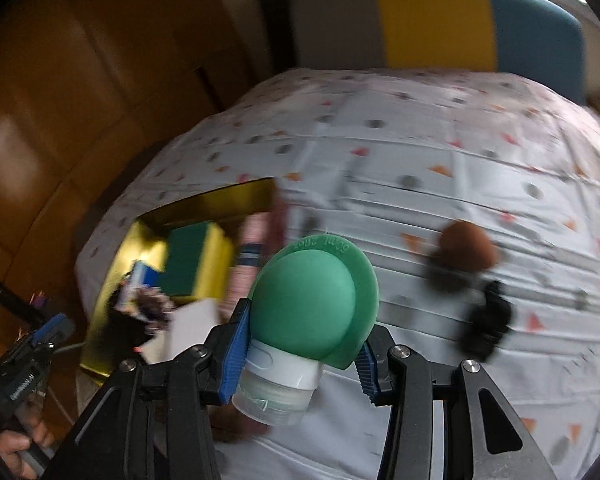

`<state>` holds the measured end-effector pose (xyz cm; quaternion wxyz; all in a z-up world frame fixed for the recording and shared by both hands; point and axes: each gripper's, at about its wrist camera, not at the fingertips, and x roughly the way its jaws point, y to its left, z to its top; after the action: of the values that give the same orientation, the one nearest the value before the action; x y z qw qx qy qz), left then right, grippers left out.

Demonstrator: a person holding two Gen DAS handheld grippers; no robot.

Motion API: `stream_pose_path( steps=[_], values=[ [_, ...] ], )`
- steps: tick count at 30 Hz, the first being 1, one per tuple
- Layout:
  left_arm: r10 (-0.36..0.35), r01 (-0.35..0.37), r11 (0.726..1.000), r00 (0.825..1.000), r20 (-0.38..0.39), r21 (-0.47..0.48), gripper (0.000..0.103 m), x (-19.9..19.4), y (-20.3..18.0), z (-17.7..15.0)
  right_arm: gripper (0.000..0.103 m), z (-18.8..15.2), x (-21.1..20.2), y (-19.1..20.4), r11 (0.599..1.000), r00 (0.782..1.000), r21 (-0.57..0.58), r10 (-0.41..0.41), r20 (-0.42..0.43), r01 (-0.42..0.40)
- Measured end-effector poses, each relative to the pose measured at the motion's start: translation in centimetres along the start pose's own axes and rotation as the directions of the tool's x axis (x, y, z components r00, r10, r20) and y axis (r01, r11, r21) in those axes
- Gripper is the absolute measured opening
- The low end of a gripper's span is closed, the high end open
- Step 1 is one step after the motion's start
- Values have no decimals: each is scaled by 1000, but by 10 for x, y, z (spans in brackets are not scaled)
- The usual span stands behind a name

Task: Organize soft objects
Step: 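Carry the green-capped bottle into the tray with the right tool and release it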

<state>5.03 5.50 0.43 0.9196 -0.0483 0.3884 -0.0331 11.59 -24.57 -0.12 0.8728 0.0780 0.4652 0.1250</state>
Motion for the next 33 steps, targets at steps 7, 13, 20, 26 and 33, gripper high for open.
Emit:
stream_pose_path(
  steps=[7,13,20,26,33],
  values=[
    [7,-7,1000,1000,10,-2,34,-2,6,1,47,15,39,59,994,998,-96,46,-48,-50],
    [9,-9,1000,1000,4,-14,34,0,12,0,48,32,70,88,987,995,-148,46,-88,-58],
    [18,-19,999,1000,-6,-40,34,4,22,-2,48,44,103,104,985,990,-161,42,-134,-64],
    [23,-23,999,1000,-17,-45,34,7,24,-4,52,43,131,110,981,985,-193,-19,-173,-15],
    [24,-25,999,1000,-10,-40,34,5,23,-3,63,40,120,97,985,992,-171,-40,-121,19]
  ],
)
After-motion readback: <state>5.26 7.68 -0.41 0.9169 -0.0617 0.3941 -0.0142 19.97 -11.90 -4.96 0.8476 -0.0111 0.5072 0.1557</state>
